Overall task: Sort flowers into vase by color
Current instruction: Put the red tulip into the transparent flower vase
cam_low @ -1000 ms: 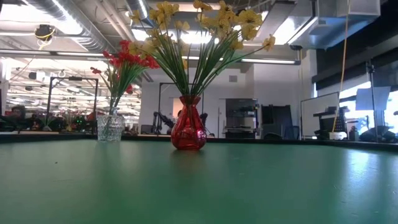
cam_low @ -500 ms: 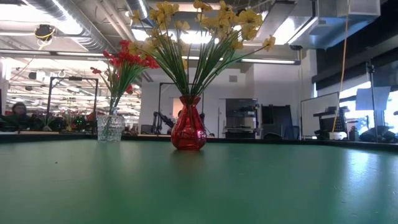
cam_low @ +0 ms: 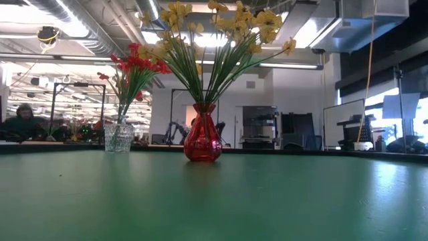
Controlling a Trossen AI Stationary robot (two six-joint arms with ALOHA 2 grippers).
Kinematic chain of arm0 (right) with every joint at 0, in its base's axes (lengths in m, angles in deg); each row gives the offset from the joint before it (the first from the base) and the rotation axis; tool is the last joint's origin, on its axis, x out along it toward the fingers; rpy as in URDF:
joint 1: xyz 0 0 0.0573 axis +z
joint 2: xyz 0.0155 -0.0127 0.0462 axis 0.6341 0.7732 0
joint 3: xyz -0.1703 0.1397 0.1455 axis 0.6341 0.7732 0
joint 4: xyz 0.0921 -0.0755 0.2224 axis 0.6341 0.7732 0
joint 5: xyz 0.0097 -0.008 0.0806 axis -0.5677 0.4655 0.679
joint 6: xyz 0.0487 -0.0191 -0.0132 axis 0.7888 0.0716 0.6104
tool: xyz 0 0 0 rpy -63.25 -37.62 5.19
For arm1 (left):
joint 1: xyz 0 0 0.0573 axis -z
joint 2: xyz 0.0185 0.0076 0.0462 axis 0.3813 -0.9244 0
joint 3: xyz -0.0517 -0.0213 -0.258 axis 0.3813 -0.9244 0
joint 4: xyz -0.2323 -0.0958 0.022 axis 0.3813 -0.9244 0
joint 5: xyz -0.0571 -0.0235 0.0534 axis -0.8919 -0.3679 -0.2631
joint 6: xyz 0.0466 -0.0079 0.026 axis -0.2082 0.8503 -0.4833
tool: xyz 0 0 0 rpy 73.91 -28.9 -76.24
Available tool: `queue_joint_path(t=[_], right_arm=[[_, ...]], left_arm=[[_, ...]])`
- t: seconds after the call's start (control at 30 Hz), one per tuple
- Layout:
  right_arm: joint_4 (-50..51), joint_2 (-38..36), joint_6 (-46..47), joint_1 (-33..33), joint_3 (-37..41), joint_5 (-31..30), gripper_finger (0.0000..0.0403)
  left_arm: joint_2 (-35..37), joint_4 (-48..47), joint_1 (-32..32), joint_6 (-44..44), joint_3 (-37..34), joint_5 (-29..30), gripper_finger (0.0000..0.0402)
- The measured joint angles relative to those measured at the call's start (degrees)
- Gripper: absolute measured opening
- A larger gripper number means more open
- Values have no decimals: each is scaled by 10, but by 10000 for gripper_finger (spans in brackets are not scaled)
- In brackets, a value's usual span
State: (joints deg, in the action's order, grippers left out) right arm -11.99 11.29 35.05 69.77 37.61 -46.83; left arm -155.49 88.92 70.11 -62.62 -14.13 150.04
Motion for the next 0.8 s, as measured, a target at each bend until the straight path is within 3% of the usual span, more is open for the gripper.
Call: queue_joint_path(t=[0.27,0.47,0.8], right_arm=[[27,2,-3,0,0,-3,301],[65,2,13,0,0,-8,301],[83,5,8,0,0,-8,301]], left_arm=[[3,-20,-115,16,-88,-1,0],[51,-18,-114,63,-170,-1,0],[190,-19,-112,278,-421,-1,0]])
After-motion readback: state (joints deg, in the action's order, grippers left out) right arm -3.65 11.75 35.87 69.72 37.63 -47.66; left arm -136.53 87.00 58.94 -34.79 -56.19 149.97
